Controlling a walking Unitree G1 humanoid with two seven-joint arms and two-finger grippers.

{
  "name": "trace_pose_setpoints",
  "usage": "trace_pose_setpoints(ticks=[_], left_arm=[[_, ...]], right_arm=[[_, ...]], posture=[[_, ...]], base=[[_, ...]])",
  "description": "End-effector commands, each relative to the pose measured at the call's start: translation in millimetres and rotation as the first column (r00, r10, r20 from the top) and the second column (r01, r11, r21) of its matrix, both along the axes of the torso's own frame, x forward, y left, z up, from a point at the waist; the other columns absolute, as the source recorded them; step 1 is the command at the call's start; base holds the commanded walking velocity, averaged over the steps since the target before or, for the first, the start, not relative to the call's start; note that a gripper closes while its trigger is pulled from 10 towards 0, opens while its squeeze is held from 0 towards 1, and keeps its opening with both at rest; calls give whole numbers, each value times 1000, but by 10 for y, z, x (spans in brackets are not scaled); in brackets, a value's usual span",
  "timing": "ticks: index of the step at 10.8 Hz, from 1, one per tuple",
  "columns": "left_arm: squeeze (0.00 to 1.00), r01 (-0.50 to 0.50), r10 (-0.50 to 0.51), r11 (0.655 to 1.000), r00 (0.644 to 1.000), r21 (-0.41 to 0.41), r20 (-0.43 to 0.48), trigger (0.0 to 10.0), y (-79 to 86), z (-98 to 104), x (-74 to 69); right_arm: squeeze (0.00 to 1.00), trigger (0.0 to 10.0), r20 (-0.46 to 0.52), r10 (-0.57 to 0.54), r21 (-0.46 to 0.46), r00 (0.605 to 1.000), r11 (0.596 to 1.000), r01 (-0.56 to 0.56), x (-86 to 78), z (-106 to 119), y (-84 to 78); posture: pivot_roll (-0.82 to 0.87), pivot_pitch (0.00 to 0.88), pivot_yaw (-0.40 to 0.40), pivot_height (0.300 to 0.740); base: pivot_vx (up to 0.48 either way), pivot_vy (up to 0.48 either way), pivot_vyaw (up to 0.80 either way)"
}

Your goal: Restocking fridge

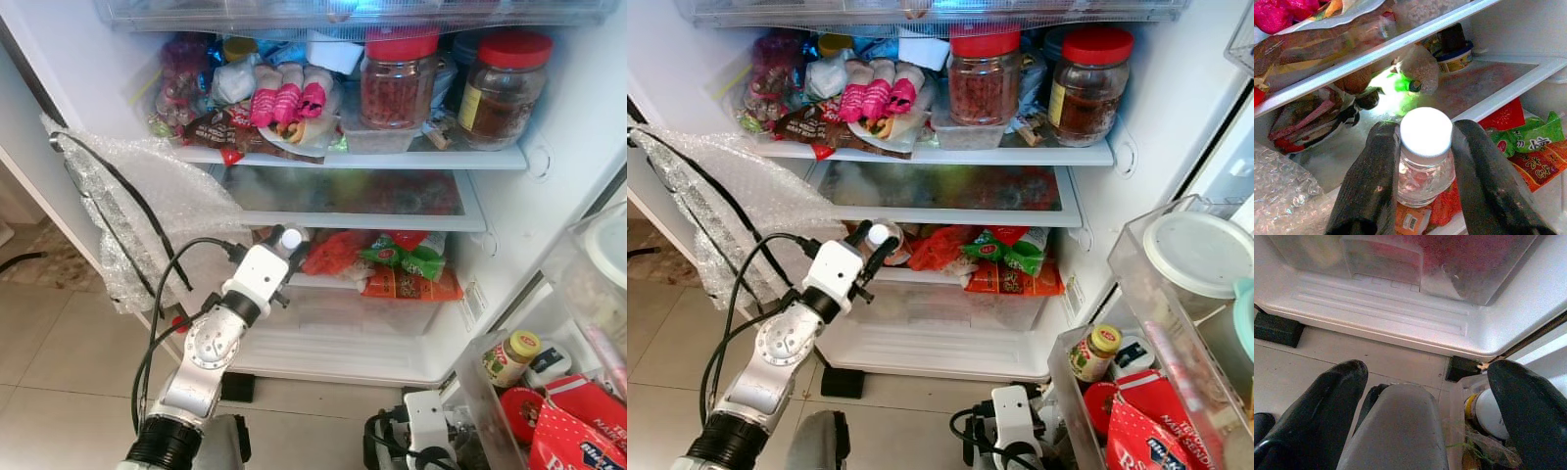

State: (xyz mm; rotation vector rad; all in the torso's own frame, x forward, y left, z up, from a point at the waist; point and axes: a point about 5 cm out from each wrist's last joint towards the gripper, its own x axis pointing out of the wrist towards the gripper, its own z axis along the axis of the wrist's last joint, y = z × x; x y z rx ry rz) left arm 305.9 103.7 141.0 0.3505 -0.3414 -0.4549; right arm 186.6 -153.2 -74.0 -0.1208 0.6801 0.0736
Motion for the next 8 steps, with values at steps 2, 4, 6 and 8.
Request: trace_pose_setpoints(ticks=[2, 4, 6, 8], left_arm=[[0, 5, -5, 1000, 1000, -5, 13, 10000, 1, 51, 13], [0, 8, -8, 1000, 1000, -5, 13, 10000, -7, 55, 20], [0, 9, -9, 1000, 1000, -3, 12, 10000, -5, 57, 22], [0, 9, -9, 1000, 1000, -3, 14, 10000, -6, 62, 24]], right_arm=[[0, 10000, -119, -13, 1, 993, 1000, 13, -265, -150, 4], [0, 10000, -120, -12, 0, 993, 1000, 12, -265, -151, 8], [0, 10000, -120, -12, 1, 993, 1000, 12, -263, -150, 12], [0, 10000, -120, -13, 1, 993, 1000, 13, -260, -150, 14]], posture=[[-134, 75, 41, 610], [-135, 74, 42, 610], [-135, 76, 45, 610], [-132, 80, 45, 610]], base=[[242, 0, 0], [247, 0, 0], [255, 0, 0], [259, 0, 0]])
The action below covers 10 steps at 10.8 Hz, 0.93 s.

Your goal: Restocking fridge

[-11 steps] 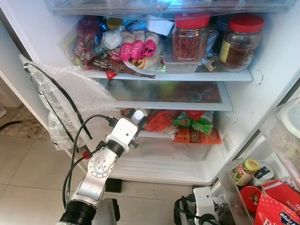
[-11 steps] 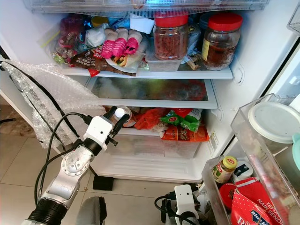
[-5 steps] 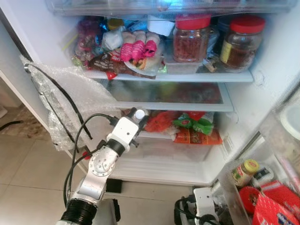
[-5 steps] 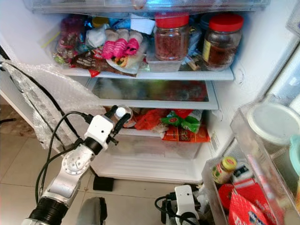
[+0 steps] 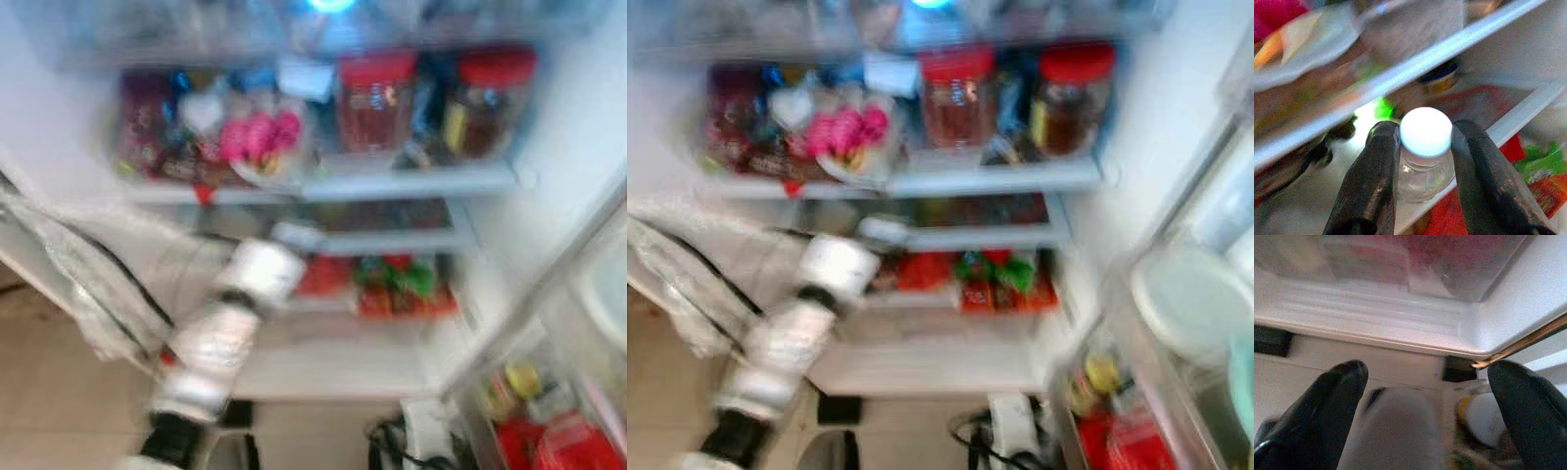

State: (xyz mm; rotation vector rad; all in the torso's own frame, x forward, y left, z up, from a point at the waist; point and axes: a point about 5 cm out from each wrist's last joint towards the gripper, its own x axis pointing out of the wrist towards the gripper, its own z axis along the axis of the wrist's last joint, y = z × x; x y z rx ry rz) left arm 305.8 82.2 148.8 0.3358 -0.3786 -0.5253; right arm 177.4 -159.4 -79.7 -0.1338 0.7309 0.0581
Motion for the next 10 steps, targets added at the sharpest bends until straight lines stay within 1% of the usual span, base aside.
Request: trace_pose_setpoints(ticks=[1, 3, 5, 6, 8, 9, 10], left_arm=[[0, -64, 64, 998, 998, 5, -7, 10000, 204, -12, 25], [0, -26, 26, 1000, 999, 8, -31, 10000, 169, -33, 8], [0, -2, 3, 1000, 998, 17, -60, 10000, 154, -103, -18], [0, -11, 13, 999, 998, 34, -64, 10000, 188, -141, -12], [0, -17, 24, 993, 998, 116, -56, 10000, 261, -252, -21], [0, -20, 28, 991, 998, 129, -59, 10000, 278, -276, -16], [0, -60, 65, 988, 997, 145, -30, 10000, 331, -293, 9]], right_arm=[[0, 10000, -71, 0, 22, 997, 1000, 2, -165, -91, 76], [0, 10000, -70, -1, 22, 998, 1000, 3, -163, -91, 75], [0, 10000, -70, -2, 22, 998, 1000, 4, -163, -91, 75], [0, 10000, -69, -2, 23, 998, 1000, 4, -161, -89, 80], [0, 10000, -65, -4, 28, 998, 1000, 5, -159, -87, 84], [0, 10000, -65, -3, 27, 998, 1000, 5, -158, -87, 84], [0, 10000, -64, -2, 29, 998, 1000, 4, -157, -86, 83]], posture=[[-131, 82, 45, 610], [-133, 84, 46, 610], [-134, 86, 46, 610], [-135, 86, 47, 610], [-133, 86, 47, 610], [-133, 87, 46, 610], [-133, 86, 45, 610]], base=[[259, 0, 0], [0, 0, 0], [0, 0, 0], [0, 0, 0], [0, 0, 0], [0, 0, 0], [0, 0, 0]])
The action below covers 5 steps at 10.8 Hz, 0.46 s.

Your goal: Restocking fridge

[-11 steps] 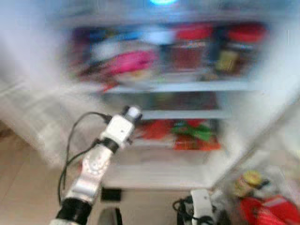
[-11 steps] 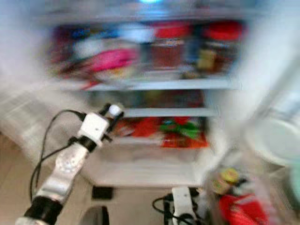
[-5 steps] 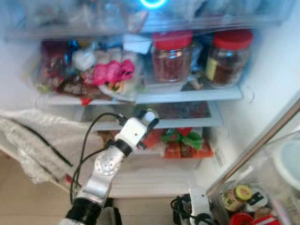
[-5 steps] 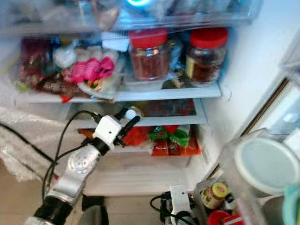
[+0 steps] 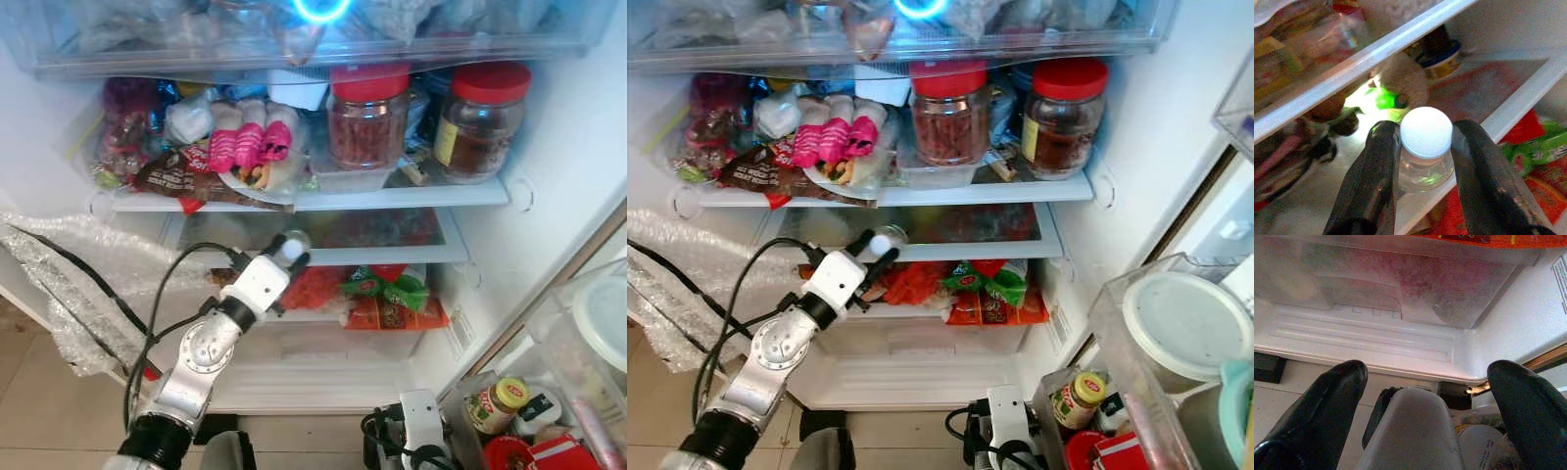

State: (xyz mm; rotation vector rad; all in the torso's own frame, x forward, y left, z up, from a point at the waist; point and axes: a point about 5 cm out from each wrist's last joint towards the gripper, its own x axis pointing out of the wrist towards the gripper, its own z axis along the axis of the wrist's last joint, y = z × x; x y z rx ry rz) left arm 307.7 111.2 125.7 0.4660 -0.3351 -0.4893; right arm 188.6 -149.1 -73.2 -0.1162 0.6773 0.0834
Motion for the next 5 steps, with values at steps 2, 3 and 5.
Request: trace_pose_setpoints(ticks=[2, 3, 5], left_arm=[[0, -50, 50, 998, 999, 37, -1, 10000, 77, -84, 25], [0, -58, 57, 998, 998, 34, 10, 10000, 83, -91, 35], [0, -60, 59, 998, 998, 35, 22, 10000, 81, -103, 44]], right_arm=[[0, 10000, -114, -20, 1, 993, 1000, 20, -270, -150, -23], [0, 10000, -114, -20, 1, 993, 1000, 20, -270, -150, -24], [0, 10000, -114, -20, 1, 993, 1000, 20, -270, -150, -24]], posture=[[-133, 87, 42, 610], [-133, 87, 42, 610], [-133, 87, 42, 610]], base=[[0, 0, 0], [0, 0, 0], [0, 0, 0]])
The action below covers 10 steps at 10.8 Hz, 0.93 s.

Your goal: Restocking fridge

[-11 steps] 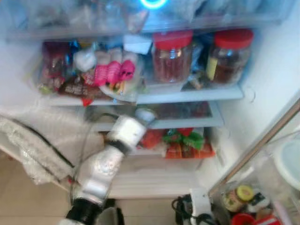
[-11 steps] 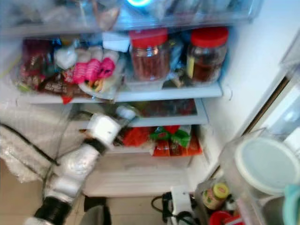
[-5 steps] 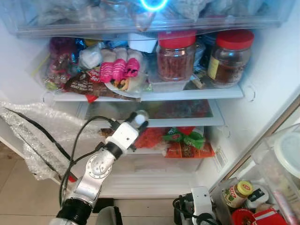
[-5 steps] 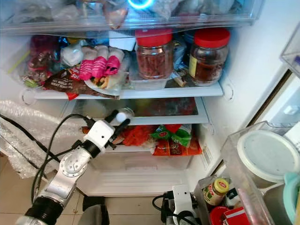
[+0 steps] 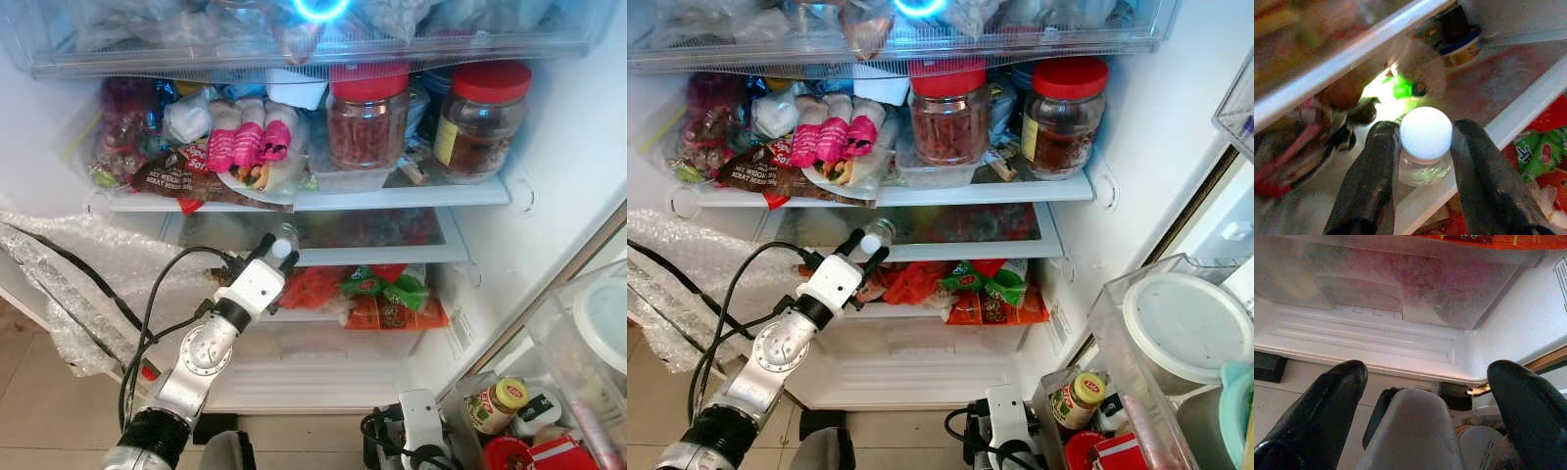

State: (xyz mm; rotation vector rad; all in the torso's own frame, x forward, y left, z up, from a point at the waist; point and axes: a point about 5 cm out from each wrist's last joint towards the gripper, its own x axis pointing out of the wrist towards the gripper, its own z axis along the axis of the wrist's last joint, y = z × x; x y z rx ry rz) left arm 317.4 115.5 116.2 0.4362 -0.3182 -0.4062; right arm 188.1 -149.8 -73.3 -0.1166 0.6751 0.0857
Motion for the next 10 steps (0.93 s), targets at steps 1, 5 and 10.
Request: trace_pose_setpoints(ticks=[1, 5, 10], left_arm=[[0, -43, 35, 996, 995, -81, -97, 10000, 35, -102, 47], [0, -188, 133, 959, 959, -211, -251, 10000, 337, -320, -49], [0, -200, 128, 959, 938, -200, -321, 10000, 327, -383, -6]], right_arm=[[0, 10000, -112, -18, 1, 994, 1000, 19, -273, -149, -24], [0, 10000, -114, -13, 2, 993, 1000, 13, -270, -149, -29], [0, 10000, -115, -19, -2, 993, 1000, 19, -266, -148, -35]], posture=[[-144, 86, 38, 610], [-136, 83, 35, 610], [-138, 84, 35, 610]], base=[[0, 0, 0], [0, 0, 0], [0, 0, 0]])
